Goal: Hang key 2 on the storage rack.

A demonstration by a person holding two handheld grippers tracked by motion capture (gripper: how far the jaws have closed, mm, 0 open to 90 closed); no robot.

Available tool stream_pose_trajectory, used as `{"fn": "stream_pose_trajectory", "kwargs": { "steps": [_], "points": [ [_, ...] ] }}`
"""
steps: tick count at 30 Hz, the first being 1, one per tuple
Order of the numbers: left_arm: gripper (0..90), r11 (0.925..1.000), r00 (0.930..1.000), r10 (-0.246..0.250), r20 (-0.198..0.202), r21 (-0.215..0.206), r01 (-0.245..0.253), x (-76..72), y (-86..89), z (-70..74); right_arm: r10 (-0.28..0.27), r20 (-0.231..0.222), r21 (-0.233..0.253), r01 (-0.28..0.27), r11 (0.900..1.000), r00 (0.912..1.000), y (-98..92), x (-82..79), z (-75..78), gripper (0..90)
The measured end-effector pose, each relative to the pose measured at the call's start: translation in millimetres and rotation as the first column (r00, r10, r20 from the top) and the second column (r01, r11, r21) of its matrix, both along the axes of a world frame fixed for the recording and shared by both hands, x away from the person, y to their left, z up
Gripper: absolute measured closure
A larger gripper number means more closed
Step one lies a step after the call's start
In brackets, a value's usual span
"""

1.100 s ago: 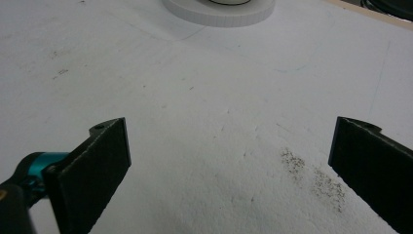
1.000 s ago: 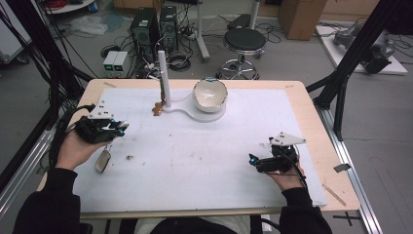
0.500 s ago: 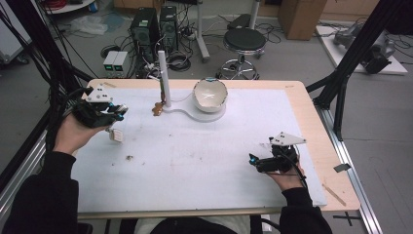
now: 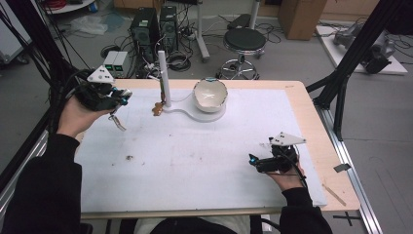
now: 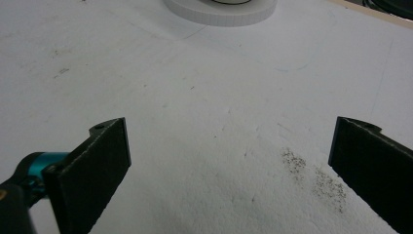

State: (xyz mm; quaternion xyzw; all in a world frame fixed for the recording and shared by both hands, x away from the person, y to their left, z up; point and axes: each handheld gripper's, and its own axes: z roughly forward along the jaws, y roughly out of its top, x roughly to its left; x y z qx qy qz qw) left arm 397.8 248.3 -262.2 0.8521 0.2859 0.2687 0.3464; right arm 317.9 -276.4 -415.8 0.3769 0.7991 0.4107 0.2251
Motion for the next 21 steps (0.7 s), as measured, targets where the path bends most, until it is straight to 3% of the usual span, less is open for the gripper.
{"fn": "stream_pose_trajectory", "kwargs": {
  "steps": [12,21],
  "points": [
    [74.1,0.9981,0.9981,-0.059,0.02,0.017,0.059,30.6,-32.4,39.6,0.001,0.002,-0.002,-0.001,1.0,1.0,0.0,0.6,-0.2,0.6],
    [74.1,0.9919,0.9923,-0.121,0.025,0.042,0.12,49.8,-61.6,66.0,0.002,0.001,0.002,-0.002,1.0,1.0,-0.3,0.7,-0.2,0.6]
  ]
}}
